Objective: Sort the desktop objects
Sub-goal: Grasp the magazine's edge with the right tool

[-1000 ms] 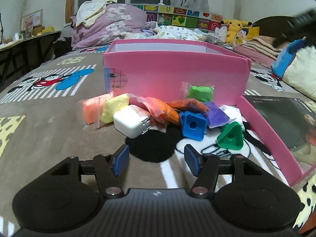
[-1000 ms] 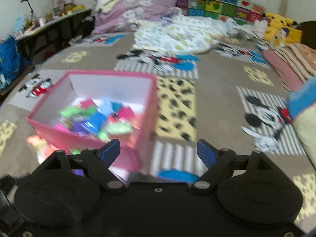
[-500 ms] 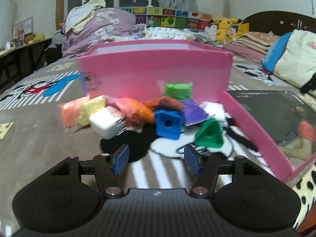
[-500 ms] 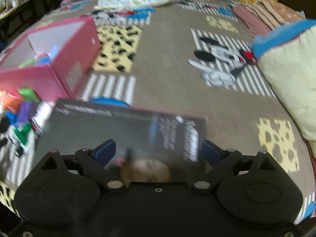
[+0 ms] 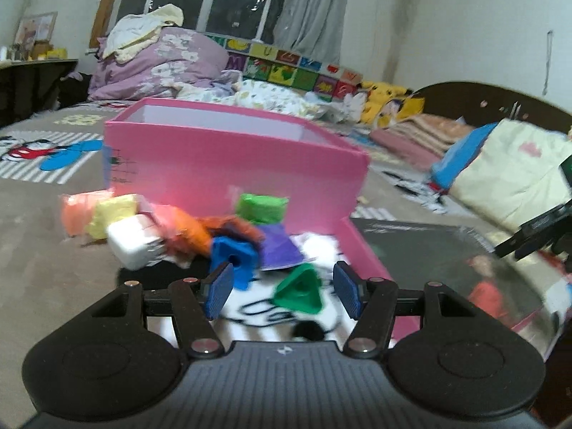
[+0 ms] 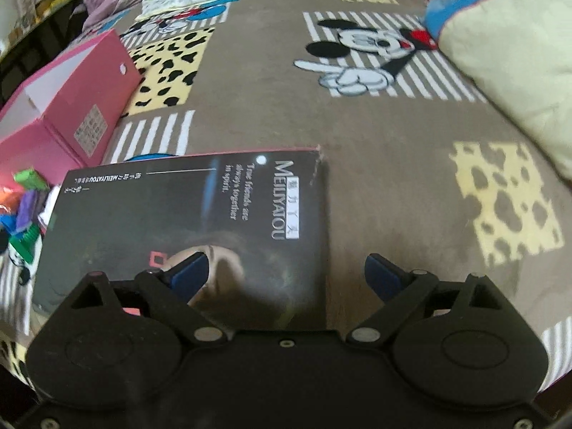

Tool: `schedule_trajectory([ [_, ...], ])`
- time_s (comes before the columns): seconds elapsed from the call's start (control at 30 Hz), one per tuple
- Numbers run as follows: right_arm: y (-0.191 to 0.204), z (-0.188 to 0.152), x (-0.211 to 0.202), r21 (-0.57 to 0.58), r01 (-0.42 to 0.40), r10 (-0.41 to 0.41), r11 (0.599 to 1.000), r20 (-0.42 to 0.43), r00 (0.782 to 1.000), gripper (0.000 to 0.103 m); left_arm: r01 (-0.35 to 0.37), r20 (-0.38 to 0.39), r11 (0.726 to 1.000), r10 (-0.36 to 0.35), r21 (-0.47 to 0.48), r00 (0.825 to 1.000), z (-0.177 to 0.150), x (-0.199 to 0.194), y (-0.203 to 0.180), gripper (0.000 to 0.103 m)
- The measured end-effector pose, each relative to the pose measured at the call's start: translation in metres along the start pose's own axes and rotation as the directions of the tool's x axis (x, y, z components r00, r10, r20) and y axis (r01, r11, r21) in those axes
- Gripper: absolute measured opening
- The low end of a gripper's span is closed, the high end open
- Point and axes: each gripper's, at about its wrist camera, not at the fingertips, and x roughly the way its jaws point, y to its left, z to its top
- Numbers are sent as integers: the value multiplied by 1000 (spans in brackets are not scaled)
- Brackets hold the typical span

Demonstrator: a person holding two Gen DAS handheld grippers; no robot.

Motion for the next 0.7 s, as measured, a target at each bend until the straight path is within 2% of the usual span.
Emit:
schedule_trajectory([
  [0.2,-14,-7,2,48,-27,27,998,-3,1000,94,120,-22,992,-121,-45,992,-8,8,-19,61],
  [0.3,-19,-9,5,68,-50,52,996,-19,998,94,181,-33,980,-184,-78,982,-14,13,-27,75],
  [0.4,-18,-11,8,65,-63,66,996,-36,997,94,231,-49,967,-237,-111,970,-19,23,-36,75],
  [0.6,-19,-13,16,94,-85,90,992,-53,995,95,234,-93,963,-248,-133,964,-29,44,-50,75],
  [0.7,-18,-14,21,116,-120,130,986,-77,989,98,242,-110,959,-260,-149,959,-32,52,-53,75],
])
